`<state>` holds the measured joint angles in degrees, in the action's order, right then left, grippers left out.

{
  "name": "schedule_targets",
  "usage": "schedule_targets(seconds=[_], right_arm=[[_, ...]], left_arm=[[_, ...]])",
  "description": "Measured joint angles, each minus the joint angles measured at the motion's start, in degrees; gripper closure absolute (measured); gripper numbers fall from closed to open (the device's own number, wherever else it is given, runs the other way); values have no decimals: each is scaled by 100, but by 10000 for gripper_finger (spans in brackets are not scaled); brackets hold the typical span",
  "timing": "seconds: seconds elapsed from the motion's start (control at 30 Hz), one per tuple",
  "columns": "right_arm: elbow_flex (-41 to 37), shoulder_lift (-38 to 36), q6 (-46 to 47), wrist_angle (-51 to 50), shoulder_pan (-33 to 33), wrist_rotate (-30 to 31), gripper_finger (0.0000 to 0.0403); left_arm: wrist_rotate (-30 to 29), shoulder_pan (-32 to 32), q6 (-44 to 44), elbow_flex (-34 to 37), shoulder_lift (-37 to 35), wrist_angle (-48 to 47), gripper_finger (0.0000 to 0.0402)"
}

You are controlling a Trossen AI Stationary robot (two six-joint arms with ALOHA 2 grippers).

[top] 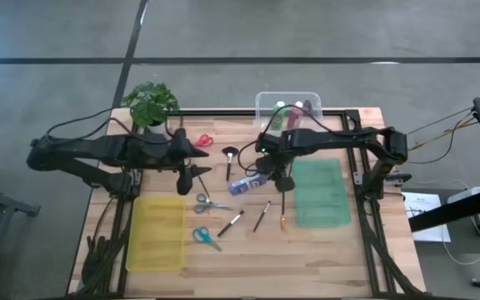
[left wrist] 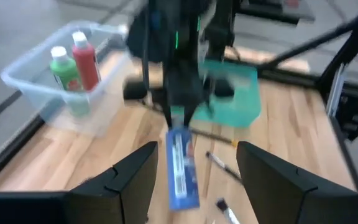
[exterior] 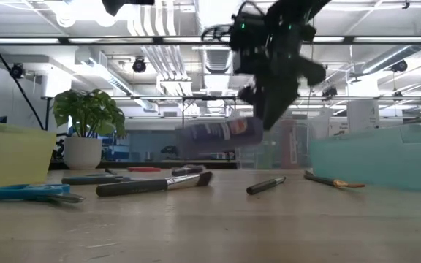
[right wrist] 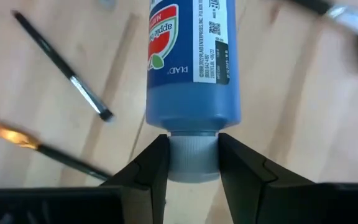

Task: Pick & Place Paint Supplies
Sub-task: Put the blue paint bottle into the transparent bin

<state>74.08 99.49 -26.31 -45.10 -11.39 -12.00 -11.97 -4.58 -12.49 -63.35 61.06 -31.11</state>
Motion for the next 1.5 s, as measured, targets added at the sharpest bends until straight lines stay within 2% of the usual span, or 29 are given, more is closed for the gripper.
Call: schedule_targets(seconds=[0.23, 0.53, 0.67, 1.13, 1.4, 1.5], right_arm=[[501, -537, 233, -474, 41, 13, 293], [946, -793, 452, -964, 41, 50, 293], [1089, -862, 562, -1056, 43, 56, 293], [1715, -792, 812, -1011, 335, -7, 313], [1704, -821, 929, -1231, 333, -5, 389], [1697, -838, 1047, -1371, 371, -6, 390]], left_arm=[[19, -107, 2, 2, 785, -64, 221], [13, -107, -4, 4, 2025, 644, 338], [56, -101, -139, 5, 2368, 649, 389], [105, -43, -208, 11, 2962, 1552, 385], [105, -48, -125, 6, 2578, 1163, 384], [105, -48, -106, 6, 2400, 979, 384]])
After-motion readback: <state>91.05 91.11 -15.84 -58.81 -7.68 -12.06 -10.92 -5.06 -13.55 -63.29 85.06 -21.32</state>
